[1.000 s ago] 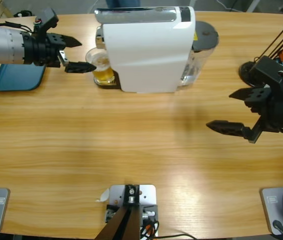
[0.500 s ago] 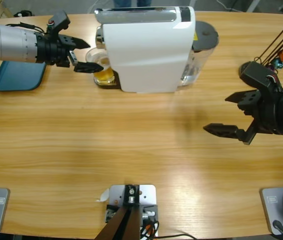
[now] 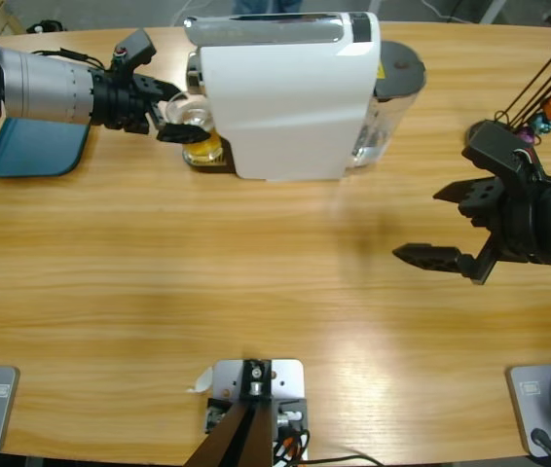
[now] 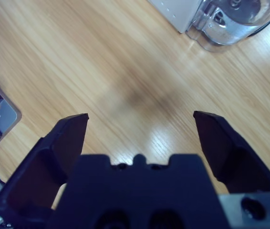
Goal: Pour coffee
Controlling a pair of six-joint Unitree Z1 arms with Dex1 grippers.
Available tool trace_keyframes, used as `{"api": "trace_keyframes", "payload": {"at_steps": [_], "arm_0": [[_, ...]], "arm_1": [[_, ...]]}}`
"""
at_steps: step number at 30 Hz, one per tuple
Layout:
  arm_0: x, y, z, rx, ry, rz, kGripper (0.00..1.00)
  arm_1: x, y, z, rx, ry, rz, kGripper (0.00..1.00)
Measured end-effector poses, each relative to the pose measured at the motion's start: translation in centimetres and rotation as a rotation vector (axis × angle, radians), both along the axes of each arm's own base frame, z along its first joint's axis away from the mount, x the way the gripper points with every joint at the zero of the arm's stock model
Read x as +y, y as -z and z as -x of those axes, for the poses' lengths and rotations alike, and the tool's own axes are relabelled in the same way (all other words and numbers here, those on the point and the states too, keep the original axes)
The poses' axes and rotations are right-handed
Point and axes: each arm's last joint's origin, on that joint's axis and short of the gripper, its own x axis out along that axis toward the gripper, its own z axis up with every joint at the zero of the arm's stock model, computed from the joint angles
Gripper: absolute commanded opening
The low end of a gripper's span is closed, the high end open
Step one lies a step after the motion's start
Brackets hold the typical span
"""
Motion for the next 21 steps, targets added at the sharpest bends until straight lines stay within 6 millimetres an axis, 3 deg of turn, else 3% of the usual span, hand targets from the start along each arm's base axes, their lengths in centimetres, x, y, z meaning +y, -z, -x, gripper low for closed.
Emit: {"api": "trace_keyframes", "payload": {"at_steps": [21], "arm_0": [[-0.54, 0.03, 0.25, -0.008, 0.001, -0.016, 0.0]], "arm_1": [[0.03, 0.0, -0.03, -0.001, 0.0, -0.001, 0.989]]}}
